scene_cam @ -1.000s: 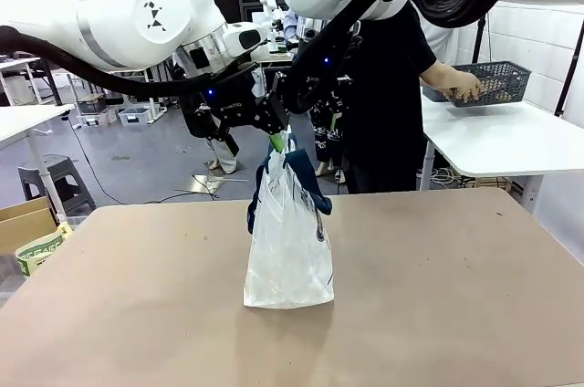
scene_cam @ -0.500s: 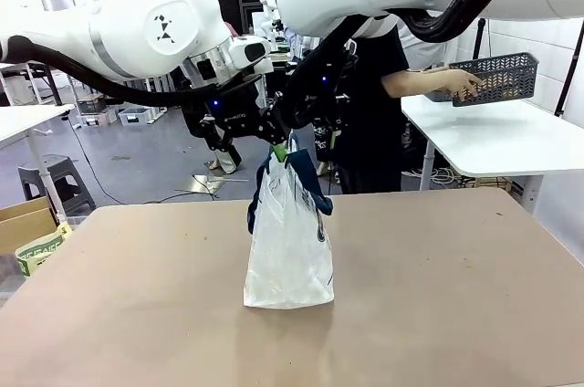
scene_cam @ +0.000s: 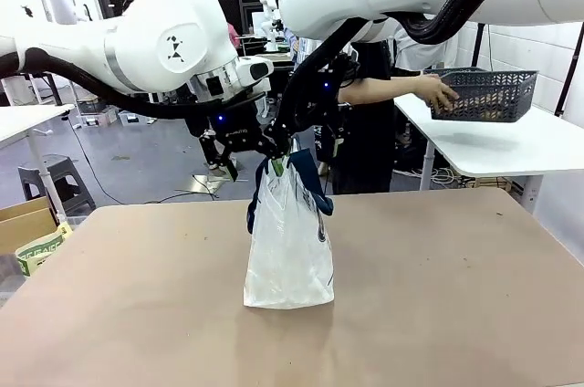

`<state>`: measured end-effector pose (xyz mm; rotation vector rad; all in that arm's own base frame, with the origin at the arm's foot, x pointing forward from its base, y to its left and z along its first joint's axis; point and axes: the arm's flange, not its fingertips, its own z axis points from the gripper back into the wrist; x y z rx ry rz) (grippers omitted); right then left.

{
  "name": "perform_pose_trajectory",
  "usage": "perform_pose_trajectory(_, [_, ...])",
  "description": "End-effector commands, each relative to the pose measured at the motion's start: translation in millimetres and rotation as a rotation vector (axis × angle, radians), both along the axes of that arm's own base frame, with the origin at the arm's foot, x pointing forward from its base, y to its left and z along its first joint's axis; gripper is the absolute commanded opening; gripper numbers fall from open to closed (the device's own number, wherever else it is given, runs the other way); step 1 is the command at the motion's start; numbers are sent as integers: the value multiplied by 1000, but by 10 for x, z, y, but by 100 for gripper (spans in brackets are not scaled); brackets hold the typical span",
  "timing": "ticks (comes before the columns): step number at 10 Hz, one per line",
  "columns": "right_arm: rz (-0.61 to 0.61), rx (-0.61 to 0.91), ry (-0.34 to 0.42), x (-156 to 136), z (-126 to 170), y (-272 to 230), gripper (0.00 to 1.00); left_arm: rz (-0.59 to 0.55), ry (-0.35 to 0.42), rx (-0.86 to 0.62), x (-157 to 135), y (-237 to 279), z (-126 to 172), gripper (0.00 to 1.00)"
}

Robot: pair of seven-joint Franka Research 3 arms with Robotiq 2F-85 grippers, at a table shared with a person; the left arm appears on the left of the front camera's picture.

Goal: Transfer purchased items from the store into the shopping bag.
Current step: Open the Reusable shopping bag in the center of the table.

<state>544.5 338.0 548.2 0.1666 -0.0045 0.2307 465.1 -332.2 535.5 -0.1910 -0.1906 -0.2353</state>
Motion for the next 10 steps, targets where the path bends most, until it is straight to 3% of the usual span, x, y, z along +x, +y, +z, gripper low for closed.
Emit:
perform_pose_trajectory(1, [17,21,46,61,-9,39,100,42,14,15,23,-10,19,100])
perform_pose_trajectory(8, [5,-7,20,13,-67,26,100,11,9,2,6,-3,-29,100])
perform_pose_trajectory(9, [7,-5,21,26,-78,46,98,5,-17,3,-7,3,-43,81])
perform_pose_trajectory(10, [-17,-21,50,27,-80,38,79,29,-19,15,-5,29,-40,62])
